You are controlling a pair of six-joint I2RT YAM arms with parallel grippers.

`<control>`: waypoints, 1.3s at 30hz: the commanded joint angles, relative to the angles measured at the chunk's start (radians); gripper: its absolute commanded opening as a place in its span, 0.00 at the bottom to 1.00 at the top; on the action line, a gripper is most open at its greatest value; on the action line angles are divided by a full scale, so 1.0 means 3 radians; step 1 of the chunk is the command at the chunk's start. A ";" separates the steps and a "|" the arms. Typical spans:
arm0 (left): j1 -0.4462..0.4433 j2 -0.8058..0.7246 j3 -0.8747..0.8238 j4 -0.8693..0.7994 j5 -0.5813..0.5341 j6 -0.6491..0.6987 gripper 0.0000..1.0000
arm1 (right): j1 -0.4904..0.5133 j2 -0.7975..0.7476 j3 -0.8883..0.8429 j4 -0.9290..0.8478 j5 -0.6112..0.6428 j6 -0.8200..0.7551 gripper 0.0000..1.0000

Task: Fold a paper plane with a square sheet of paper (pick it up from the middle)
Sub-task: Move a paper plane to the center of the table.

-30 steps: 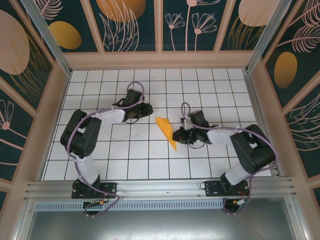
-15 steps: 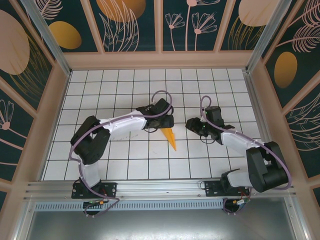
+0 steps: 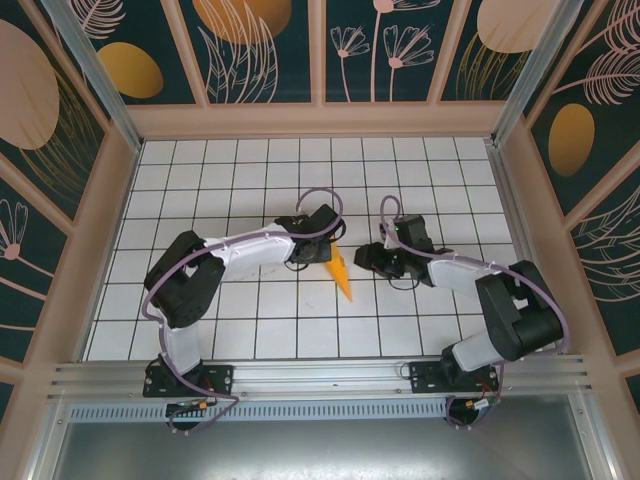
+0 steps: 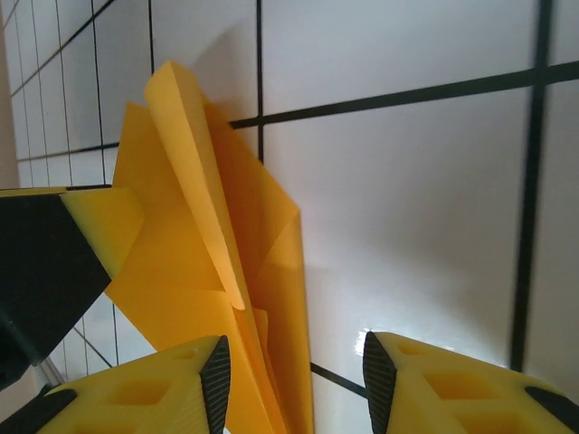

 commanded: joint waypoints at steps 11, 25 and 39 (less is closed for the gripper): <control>0.0040 -0.0319 -0.0387 0.0190 -0.0126 -0.0011 0.17 | 0.0268 0.0328 0.0272 0.0185 -0.0311 -0.0133 0.52; 0.0048 -0.0319 -0.0476 0.0272 -0.0075 -0.0005 0.15 | 0.0408 0.0601 0.0420 0.0138 -0.0391 -0.0274 0.54; 0.0050 -0.0318 -0.0475 0.0271 -0.0075 -0.0009 0.16 | 0.0607 0.0671 0.0522 -0.0175 -0.0015 -0.0510 0.50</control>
